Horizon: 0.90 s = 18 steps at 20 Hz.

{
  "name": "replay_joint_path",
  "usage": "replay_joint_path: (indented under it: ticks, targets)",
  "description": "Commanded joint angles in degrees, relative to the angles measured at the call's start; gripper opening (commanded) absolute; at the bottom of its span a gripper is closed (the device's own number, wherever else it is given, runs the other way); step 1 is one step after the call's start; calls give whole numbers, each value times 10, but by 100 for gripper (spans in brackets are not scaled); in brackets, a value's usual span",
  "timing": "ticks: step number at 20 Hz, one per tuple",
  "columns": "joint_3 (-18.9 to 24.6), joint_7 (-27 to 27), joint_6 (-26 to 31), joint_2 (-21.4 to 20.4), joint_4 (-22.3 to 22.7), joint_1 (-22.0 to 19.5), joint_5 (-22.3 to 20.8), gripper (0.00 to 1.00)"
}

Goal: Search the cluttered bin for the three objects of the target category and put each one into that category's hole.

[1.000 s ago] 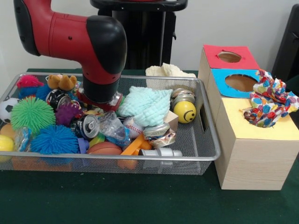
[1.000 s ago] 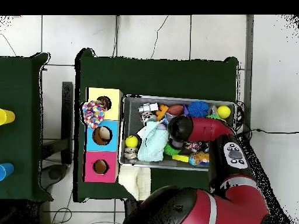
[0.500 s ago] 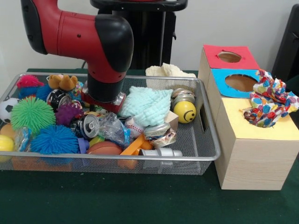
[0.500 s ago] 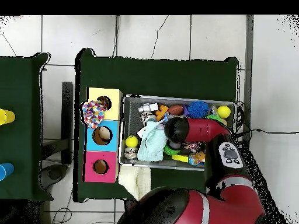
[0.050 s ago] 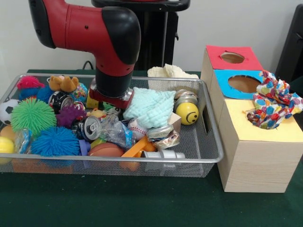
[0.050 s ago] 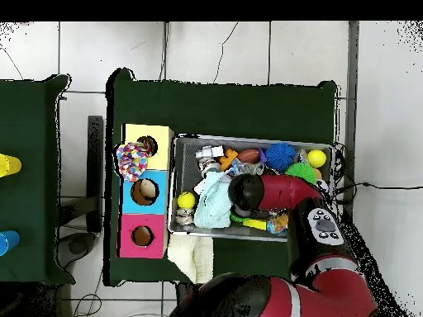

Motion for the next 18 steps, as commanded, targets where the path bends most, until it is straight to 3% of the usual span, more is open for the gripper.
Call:
replay_joint_path:
  ticks: [1, 8, 18]
  targets:
    - [66, 49, -99, 38, 84, 10, 15, 100]
    - [49, 63, -135, 70, 60, 25, 13, 100]
    - [40, 81, -143, 73, 54, 39, 32, 100]
